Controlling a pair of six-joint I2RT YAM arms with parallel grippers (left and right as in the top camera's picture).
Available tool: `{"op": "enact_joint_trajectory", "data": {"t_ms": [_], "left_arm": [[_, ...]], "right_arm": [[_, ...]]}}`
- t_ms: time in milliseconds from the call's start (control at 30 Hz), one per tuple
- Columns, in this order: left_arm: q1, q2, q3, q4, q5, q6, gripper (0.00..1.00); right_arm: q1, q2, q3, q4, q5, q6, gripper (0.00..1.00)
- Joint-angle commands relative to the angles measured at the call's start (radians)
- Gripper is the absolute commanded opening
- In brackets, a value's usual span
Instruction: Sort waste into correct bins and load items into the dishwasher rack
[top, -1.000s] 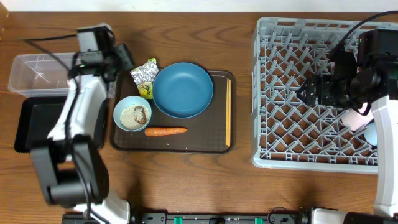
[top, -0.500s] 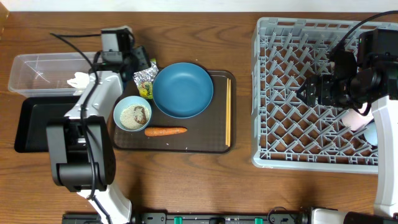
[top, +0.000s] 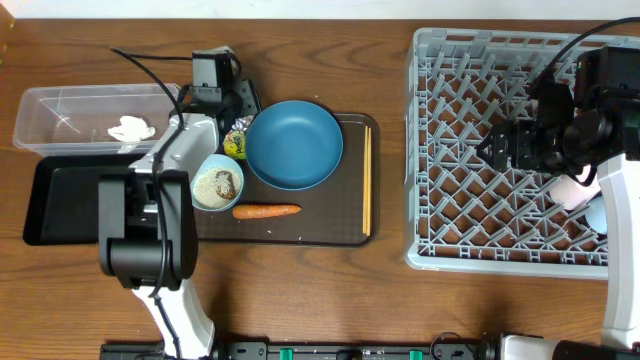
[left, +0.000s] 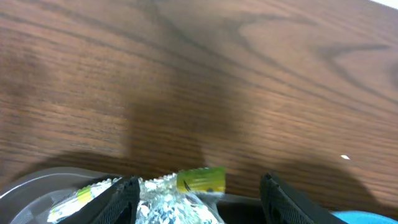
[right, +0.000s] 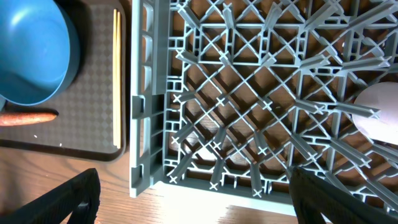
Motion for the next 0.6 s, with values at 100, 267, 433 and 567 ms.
{"op": "enact_joint_trajectory", "data": {"t_ms": [100,267,433,567], "left_arm": [[-0.004,0.043,0.008,0.033,-0.019,-0.006,0.63],[-0.011,0.061,0.008,0.038,-0.019,-0.006,0.58],[-0.012,0.065,0.008,0.034,-0.019,-0.006,0.11],[-0.011,0.052,0.008,0.034,-0.019,-0.005,0.06]], "right_arm": [[0.008,0.004,0.003,0.000,0.002,-0.012,0.90],[0.008,0.004,0.003,0.000,0.002,-0.013,0.90],[0.008,0.004,0.003,0.000,0.002,-0.013,0.90],[0.008,0.004,0.003,0.000,0.002,-0.013,0.90]]}}
